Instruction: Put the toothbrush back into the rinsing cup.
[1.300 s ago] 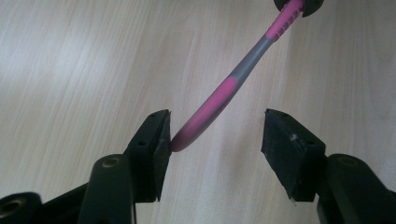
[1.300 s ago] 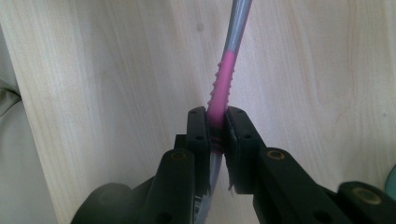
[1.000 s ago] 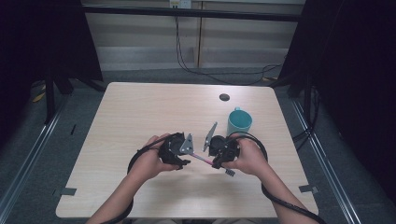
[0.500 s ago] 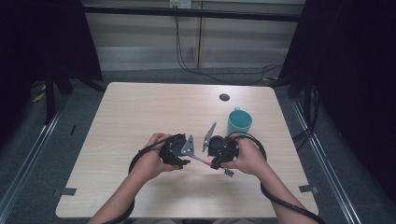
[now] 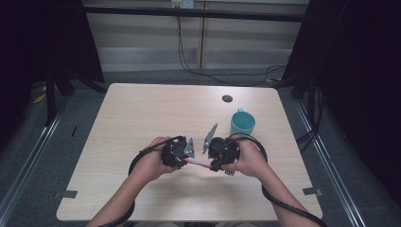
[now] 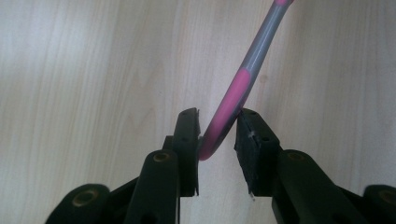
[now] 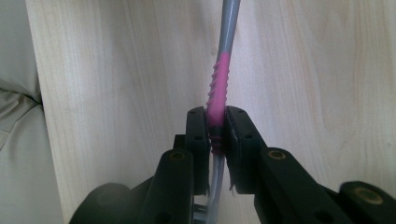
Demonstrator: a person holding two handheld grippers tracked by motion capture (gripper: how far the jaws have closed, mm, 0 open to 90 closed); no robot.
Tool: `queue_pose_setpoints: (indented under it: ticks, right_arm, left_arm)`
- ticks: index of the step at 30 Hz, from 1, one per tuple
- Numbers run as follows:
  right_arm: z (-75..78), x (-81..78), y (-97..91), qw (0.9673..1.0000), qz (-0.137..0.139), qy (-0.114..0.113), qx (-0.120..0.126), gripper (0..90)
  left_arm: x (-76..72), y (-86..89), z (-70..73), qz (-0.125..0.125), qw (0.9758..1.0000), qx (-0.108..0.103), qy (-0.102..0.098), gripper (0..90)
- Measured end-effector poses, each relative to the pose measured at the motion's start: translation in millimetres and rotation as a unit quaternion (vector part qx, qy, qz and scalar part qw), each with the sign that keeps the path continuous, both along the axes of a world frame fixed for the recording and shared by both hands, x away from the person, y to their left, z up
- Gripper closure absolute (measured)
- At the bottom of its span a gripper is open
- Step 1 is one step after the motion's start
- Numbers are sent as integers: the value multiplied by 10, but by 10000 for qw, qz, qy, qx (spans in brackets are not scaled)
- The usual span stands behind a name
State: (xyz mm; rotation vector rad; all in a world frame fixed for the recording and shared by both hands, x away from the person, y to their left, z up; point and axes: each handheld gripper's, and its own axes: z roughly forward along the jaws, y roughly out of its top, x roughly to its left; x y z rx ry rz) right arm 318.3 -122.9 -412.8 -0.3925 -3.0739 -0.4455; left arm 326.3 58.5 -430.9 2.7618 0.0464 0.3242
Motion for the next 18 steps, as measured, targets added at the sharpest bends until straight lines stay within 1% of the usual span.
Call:
queue_pose_setpoints:
  ticks: [1,3,4,6,7,8,9,10,11,12,13,14,16,18]
  right_arm:
    - [-2,4,5,10000,68,-30,18,800]
    - [1,5,10,10000,61,-50,22,796]
    - [3,8,7,10000,53,-57,36,793]
    - [7,16,-8,9999,19,-121,98,779]
    - [16,13,-18,9998,-70,-111,116,773]
    - [20,28,-42,9997,-55,-135,186,761]
    - [26,25,-51,9995,-154,-146,232,749]
    - [38,28,-68,9992,-223,-161,274,742]
    - [38,36,-85,9990,-226,-144,348,737]
    - [40,33,-95,9988,-292,-167,365,728]
    - [44,38,-106,9984,-355,-212,374,718]
    - [49,45,-120,9982,-358,-263,402,707]
    - [65,53,-145,9971,-453,-267,549,636]
    - [89,83,-168,9960,-610,-219,622,530]
  left_arm:
    - [7,4,-4,-9,10000,11,32,707]
    - [3,13,-12,53,9999,25,108,715]
    - [5,16,-11,34,9999,46,153,720]
    - [-6,27,-13,39,9995,57,300,741]
    - [-17,32,-12,16,9992,49,392,751]
    - [-22,36,-6,10,9990,61,439,765]
    - [-28,36,-7,-1,9987,37,508,774]
    - [-37,34,-3,-36,9986,44,524,782]
    - [-47,29,-2,-41,9984,20,569,788]
    - [-55,26,-3,-45,9980,-29,628,794]
    - [-59,22,4,-63,9977,-20,677,801]
    - [-61,19,4,-80,9975,-31,699,807]
    - [-60,21,9,-37,9972,-59,748,815]
    - [-51,36,14,32,9967,-42,810,818]
